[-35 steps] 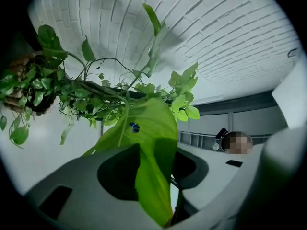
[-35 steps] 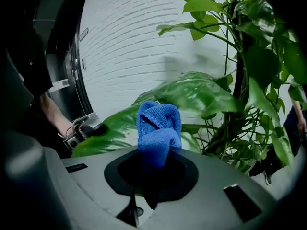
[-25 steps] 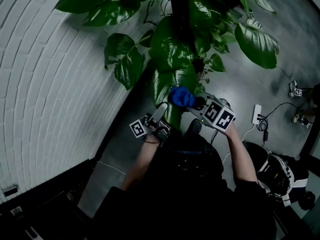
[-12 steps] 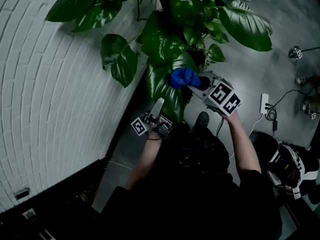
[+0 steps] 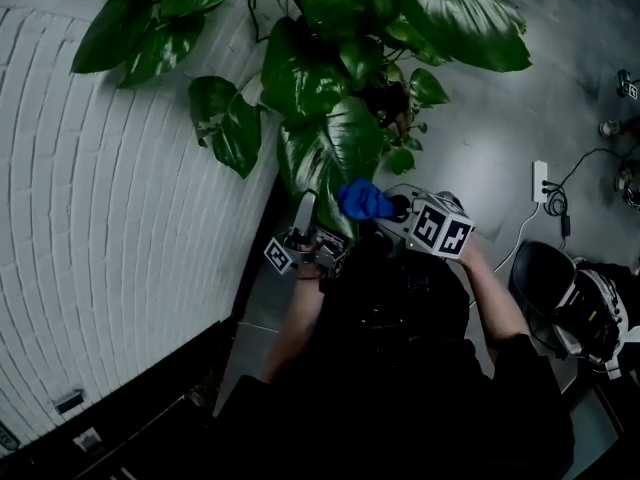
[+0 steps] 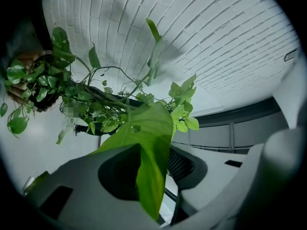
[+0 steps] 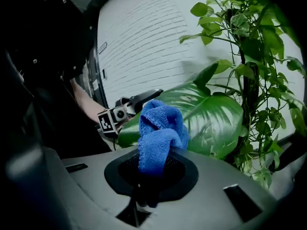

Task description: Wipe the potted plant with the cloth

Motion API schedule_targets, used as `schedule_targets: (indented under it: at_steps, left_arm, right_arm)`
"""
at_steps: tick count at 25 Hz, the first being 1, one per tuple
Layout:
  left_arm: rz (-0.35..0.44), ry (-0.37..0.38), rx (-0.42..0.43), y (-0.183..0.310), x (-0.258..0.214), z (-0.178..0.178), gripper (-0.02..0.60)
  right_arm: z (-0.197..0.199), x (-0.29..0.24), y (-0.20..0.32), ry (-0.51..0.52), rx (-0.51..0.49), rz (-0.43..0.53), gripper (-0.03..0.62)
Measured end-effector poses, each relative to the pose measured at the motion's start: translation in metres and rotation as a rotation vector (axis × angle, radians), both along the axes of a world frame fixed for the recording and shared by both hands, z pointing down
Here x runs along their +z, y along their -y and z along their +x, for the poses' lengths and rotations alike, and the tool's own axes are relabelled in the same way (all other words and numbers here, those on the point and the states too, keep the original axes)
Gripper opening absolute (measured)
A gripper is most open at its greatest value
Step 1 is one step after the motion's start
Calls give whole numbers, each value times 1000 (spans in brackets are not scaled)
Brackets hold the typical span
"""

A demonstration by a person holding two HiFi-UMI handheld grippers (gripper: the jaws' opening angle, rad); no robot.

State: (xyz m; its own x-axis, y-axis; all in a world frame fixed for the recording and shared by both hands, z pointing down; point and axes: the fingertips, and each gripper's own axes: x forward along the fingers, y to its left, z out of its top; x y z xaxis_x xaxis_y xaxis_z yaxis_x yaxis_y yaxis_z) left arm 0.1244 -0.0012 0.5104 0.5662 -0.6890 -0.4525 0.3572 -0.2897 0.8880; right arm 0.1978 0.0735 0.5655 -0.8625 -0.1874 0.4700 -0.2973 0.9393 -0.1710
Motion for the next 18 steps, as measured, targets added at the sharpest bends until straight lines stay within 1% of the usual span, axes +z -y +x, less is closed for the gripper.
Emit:
schedule_targets:
  at_steps: [2,3,5,7,8,9,10,12,14,16,18]
  left_arm:
    - [-4,-5,-7,1,2,0,155]
    - [-7,-7,-11,2,3,-1,153]
    - [-12,-9,-22,3,5,-3,153]
    - [-15,-9,-28,3,6,-3,150]
    - [-14,-6,-27,3,5,-3,150]
    - [-14,-3,-25,4,5,-3,150]
    - [-16,0,-23,3,6,-3,149]
    - [-23,6,-23,2,7,-4,149]
    - [-30,7,-29,0,9,-6,149]
    - [-28,7,-35,1,8,-8,146]
    - [-19,8,-40,1,6,-8,146]
  right_arm:
    - [9,1,-12,0,-16,-3,54]
    - [17,-3,-14,20,-11,-9,54]
    - [39,-26,-10,117,30,-12,54]
    - [69,-64,8,249,113,19,54]
    - [85,-84,21,292,171,44,51]
    - [99,-101,36,299,229,75,51]
    - [108,-111,51,265,275,115,51]
    - [110,-117,83,130,311,219,51]
    - [91,-113,114,19,282,322,51]
    - [67,-104,146,-50,245,377,51]
    - [51,-98,178,-106,231,414,51]
